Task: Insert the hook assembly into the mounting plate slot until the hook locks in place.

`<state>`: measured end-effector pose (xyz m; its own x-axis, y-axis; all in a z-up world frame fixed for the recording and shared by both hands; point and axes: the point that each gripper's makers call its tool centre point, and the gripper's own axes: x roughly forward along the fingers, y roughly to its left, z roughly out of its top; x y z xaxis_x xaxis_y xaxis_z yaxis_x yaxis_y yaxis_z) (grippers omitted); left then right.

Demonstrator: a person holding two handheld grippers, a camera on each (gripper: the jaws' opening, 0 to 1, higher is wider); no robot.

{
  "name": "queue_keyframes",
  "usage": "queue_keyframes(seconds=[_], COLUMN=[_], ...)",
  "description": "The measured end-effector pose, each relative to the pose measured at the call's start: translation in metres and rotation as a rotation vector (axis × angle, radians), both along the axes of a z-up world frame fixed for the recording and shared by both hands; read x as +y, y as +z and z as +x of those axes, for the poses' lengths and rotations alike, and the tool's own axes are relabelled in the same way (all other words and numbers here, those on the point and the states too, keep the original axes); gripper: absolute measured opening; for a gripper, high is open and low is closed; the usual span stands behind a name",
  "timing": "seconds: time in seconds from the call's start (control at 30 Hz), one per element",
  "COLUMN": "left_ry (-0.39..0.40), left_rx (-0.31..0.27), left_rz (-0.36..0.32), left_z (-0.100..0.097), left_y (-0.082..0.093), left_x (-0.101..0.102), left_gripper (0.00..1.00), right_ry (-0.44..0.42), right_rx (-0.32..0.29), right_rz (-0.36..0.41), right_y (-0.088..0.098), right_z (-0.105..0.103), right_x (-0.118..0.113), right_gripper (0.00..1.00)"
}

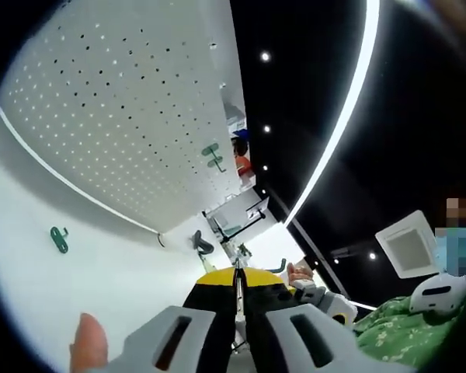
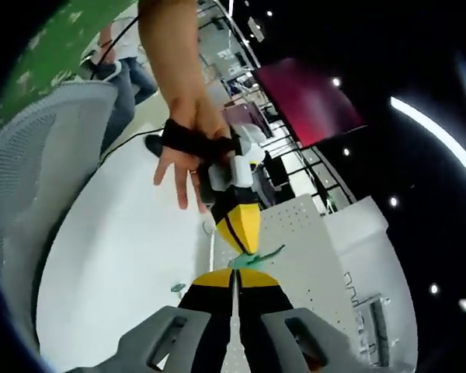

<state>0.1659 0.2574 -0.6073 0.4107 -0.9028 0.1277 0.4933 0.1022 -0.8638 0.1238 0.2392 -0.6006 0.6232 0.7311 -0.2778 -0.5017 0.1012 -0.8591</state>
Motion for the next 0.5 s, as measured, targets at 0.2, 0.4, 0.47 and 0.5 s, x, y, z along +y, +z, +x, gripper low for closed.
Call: queue_keyframes(seconds=[0.2, 0.4, 0.47, 0.5], left_ry=[0.007, 0.025, 0.033, 0.037], left_rx=[-0.024, -0.040, -0.044, -0.045], left_rz=[0.031, 0.052, 0.058, 0.059], left_z=[0.001, 0.003, 0.004, 0.005], left_y=[-0.003, -0.005, -0.006, -0.006], left_x=[-0.002, -0.002, -0.001, -0.001], left_gripper=[0.01, 0.01, 0.01, 0.01], right_ry=[-0.065, -0.120, -0.135, -0.157], right_rx=[0.196, 0.362, 0.420, 0.463], right_rz=[0.158, 0.288, 0.346, 0.382], right_y=[0.004, 0.004, 0.006, 0.006], right_z=[0.004, 0.011, 0.013, 0.015], right_x=[-0.005, -0.011, -0.012, -0.014], right_gripper=[0.05, 0.08, 0.08, 0.08])
